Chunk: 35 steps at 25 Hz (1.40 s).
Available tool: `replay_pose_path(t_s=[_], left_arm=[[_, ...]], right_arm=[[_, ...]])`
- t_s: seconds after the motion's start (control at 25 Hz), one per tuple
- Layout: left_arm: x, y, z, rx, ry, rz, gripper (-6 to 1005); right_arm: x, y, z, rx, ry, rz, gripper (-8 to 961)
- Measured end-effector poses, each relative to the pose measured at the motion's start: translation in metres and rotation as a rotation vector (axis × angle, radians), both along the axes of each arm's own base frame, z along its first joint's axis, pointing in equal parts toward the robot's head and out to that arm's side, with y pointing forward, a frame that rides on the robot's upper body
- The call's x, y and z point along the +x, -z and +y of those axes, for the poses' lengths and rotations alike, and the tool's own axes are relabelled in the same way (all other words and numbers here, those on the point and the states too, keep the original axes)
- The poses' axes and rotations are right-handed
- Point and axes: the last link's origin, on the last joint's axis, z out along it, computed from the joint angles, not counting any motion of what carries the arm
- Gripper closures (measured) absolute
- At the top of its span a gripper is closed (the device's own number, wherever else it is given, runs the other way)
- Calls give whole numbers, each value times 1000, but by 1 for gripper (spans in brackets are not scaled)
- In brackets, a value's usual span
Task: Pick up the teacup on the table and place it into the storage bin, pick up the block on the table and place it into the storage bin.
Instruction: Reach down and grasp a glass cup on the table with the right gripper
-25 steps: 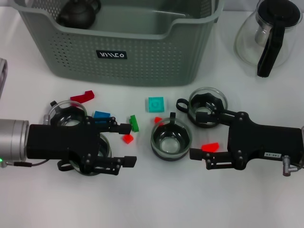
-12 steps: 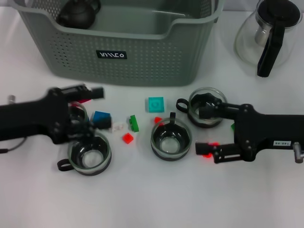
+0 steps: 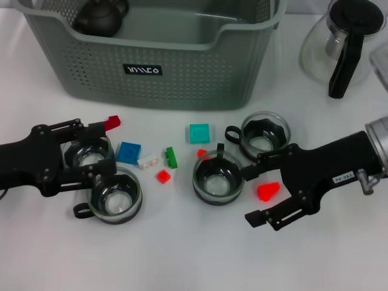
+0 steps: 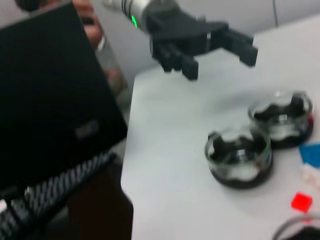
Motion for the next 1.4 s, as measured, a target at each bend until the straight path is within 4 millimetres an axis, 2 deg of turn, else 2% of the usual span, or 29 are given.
replay_pose_path(t_s=[0.16, 0.36, 0.8, 1.12, 1.4], left_arm=[[-2, 1, -3, 2, -13, 0, 210], [-2, 3, -2, 3, -15, -2, 210], [-1, 3, -1, 8, -19, -9, 210], [-3, 9, 2, 12, -44, -14, 210], [-3, 10, 3, 11, -47, -16, 210]], right_arm=[[-13, -5, 11, -7, -23, -91, 9], [-38, -6, 20, -20, -90, -186, 9], [-93, 33, 25, -50, -283, -444, 11], [-109, 53, 22, -21, -382, -637, 13], [-108, 68, 15, 8, -462, -681, 12]])
